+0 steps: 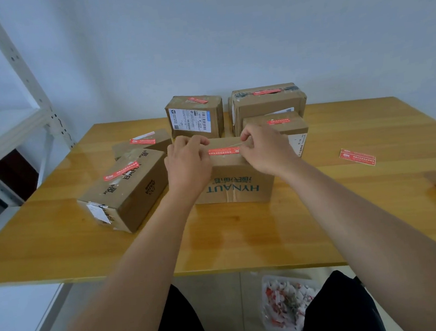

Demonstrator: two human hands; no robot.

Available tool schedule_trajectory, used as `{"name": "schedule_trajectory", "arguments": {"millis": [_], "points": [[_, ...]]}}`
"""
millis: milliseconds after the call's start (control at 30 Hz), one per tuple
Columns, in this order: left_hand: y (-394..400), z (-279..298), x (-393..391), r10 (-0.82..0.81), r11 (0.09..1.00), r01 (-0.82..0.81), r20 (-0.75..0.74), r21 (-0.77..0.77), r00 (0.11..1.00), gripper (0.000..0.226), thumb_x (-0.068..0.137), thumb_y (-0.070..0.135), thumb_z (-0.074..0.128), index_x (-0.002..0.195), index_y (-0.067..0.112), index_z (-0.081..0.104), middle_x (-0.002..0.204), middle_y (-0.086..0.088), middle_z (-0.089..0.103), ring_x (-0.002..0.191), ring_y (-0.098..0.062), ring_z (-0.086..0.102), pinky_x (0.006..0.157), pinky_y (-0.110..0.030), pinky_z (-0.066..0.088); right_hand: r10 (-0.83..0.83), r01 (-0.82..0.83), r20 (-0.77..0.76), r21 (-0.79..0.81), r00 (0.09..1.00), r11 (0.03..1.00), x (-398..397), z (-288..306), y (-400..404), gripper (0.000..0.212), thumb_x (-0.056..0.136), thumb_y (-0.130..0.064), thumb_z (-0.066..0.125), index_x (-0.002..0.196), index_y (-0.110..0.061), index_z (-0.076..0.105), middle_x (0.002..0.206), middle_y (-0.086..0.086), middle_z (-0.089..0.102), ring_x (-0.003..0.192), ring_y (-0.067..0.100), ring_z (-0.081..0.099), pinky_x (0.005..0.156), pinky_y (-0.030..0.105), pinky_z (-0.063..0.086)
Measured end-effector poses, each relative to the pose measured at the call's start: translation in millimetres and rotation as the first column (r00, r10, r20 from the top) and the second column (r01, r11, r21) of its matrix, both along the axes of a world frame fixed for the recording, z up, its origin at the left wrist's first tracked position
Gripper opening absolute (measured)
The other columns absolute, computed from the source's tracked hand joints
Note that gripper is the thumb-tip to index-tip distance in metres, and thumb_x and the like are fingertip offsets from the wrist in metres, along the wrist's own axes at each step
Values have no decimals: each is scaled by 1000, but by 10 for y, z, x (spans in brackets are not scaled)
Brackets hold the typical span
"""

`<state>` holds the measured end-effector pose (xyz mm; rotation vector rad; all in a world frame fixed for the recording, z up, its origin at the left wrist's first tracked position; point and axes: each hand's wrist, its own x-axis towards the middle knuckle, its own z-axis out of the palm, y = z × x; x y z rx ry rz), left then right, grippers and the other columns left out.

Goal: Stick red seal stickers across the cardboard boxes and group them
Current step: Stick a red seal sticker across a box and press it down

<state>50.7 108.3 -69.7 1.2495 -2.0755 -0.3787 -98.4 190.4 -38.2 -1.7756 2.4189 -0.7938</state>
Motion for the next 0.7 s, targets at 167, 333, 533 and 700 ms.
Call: {"name": "schedule_trajectory", "arguments": {"millis": [167,333,533,700], "points": [[170,-177,80,-230,904,290,217,-313,949,43,104,34,35,138,18,54,145,-1,52,139,-19,40,113,-42,29,258,-250,-327,67,909,966,74,-173,95,51,98,-37,33,146,-22,42,154,-6,37,145,17,26,115,49,17],[186,-284,99,-163,901,262,289,-347,943,45,103,39,32,133,19,60,138,-2,59,134,-19,48,114,-40,32,237,-206,-399,119,886,971,58,-258,145,58,97,-48,26,148,-23,40,157,-7,35,147,14,23,119,45,10],[256,-272,46,-84,930,172,268,-324,960,53,97,43,32,129,15,64,136,-4,60,133,-19,50,115,-40,33,150,-133,-385,71,911,989,21,-350,235,60,97,-51,34,149,-21,39,157,-5,35,147,14,25,120,42,16],[307,-254,22,-25,946,106,259,-306,966,53,96,45,38,132,14,60,140,-5,56,137,-20,45,117,-35,25,102,-101,-316,17,943,995,32,-393,282,61,96,-51,42,146,-15,43,154,0,39,147,18,25,120,39,17]]}}
